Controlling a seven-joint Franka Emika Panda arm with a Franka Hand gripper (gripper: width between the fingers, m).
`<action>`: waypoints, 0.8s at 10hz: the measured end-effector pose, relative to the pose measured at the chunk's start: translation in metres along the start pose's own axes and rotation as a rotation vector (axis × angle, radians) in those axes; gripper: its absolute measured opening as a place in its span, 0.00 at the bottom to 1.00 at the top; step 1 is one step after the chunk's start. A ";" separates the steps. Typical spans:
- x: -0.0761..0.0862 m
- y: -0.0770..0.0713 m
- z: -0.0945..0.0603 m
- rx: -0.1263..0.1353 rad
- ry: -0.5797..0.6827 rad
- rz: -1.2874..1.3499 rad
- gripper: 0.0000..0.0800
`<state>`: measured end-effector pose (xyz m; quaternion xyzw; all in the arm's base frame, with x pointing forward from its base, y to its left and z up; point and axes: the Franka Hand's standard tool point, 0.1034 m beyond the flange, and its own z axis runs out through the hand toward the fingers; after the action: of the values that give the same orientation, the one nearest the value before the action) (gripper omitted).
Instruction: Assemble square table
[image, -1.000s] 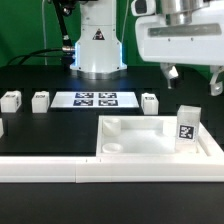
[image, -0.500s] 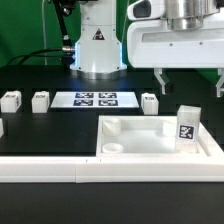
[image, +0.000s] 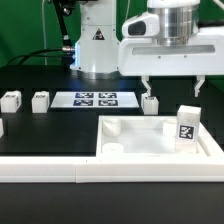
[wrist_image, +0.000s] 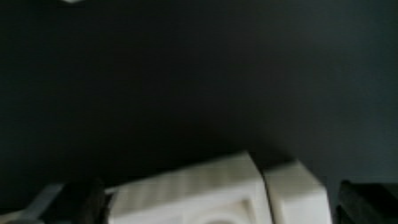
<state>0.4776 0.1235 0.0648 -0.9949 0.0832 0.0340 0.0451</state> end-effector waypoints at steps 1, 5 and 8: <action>0.001 0.001 0.000 -0.001 0.002 -0.056 0.81; -0.018 0.013 0.008 -0.006 -0.103 -0.203 0.81; -0.045 0.022 0.014 -0.043 -0.288 -0.194 0.81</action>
Offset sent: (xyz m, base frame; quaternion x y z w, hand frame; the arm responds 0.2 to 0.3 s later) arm 0.0000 0.0000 0.0000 0.0000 0.0000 -0.1296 0.9916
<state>0.4287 0.1101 0.0522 -0.9839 -0.0211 0.1735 0.0381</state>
